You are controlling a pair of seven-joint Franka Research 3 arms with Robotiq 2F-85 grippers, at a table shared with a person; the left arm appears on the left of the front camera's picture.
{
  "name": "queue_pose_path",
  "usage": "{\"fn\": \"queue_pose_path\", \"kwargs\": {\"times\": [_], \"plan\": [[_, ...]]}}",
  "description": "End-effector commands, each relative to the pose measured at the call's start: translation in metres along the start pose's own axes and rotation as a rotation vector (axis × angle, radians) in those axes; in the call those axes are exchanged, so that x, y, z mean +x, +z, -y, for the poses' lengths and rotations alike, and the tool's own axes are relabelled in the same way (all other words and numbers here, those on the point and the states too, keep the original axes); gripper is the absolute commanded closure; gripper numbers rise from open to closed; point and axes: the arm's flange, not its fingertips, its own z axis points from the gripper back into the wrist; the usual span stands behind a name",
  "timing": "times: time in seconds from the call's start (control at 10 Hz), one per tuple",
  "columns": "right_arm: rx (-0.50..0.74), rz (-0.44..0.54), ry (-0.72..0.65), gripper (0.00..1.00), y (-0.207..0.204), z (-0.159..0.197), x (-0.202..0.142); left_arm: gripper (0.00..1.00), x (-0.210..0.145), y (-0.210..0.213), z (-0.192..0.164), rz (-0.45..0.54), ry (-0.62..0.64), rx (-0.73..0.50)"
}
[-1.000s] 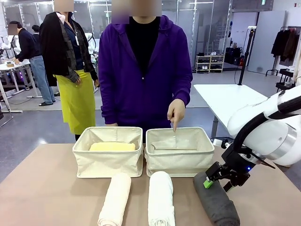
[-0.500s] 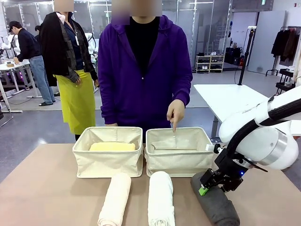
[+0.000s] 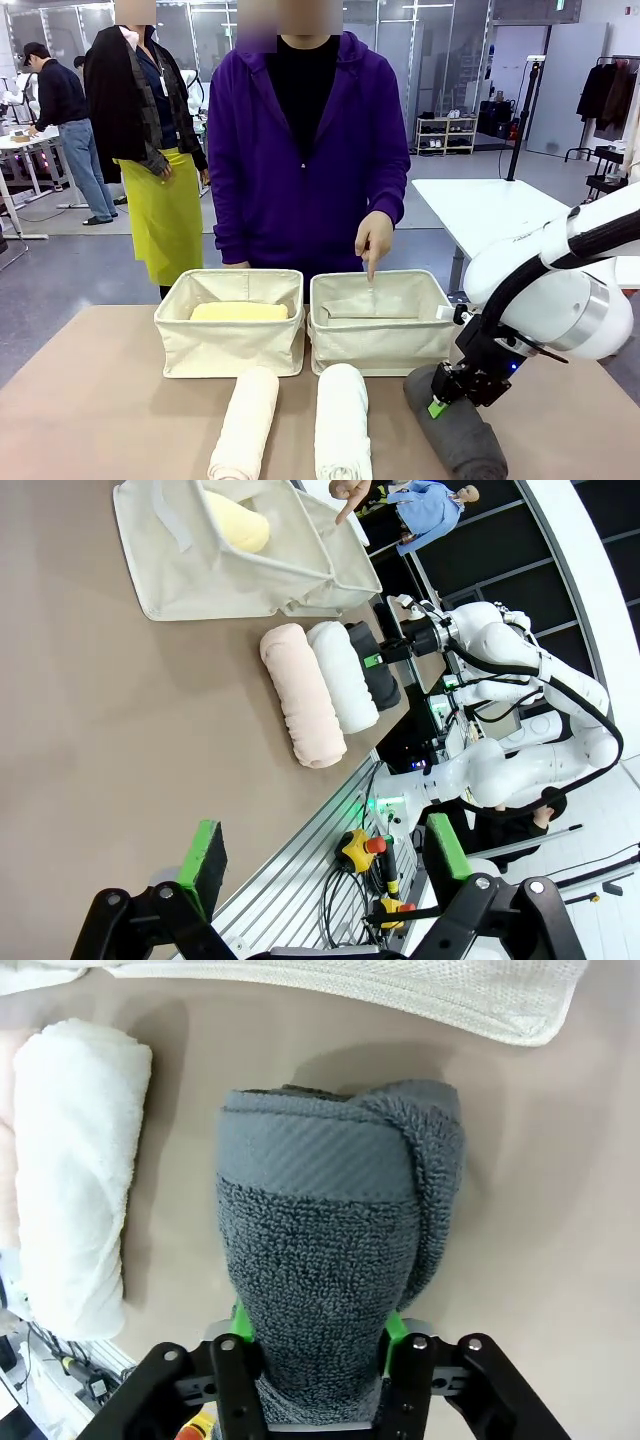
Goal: Divide the towels into two baskets.
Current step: Pick up one hotel-folded towel from the bottom of the table and place it in the Fabric basket indicated by the person.
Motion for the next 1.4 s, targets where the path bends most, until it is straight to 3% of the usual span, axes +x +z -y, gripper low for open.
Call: {"fn": "queue_pose_path", "kwargs": {"times": [0.0,0.3,0.6,0.8,0.9,1.3], "plan": [[-0.025,-0.029,0.0,0.7,0.001,-0.011,-0.013,0.0,-0.002,0.001,0.003,-0.001,-0.006,-0.003],[-0.068,-0.052,0.25,0.7,0.056,-0.056,-0.016,0.0,-0.002,0.001,0.003,-0.001,-0.006,-0.003],[-0.179,-0.079,0.655,0.7,0.097,-0.102,-0.008,0.0,-0.002,0.001,0.003,-0.001,-0.006,-0.003],[-0.164,-0.037,0.603,0.7,0.096,-0.107,-0.008,0.0,-0.002,0.001,0.003,-0.001,-0.006,-0.003],[-0.196,-0.082,0.597,0.7,0.102,-0.112,-0.014,0.0,-0.002,0.001,0.003,-0.001,-0.006,-0.003],[-0.189,-0.08,0.605,0.67,0.102,-0.112,-0.012,0.0,-0.002,0.001,0.003,-0.001,-0.006,-0.003]]}}
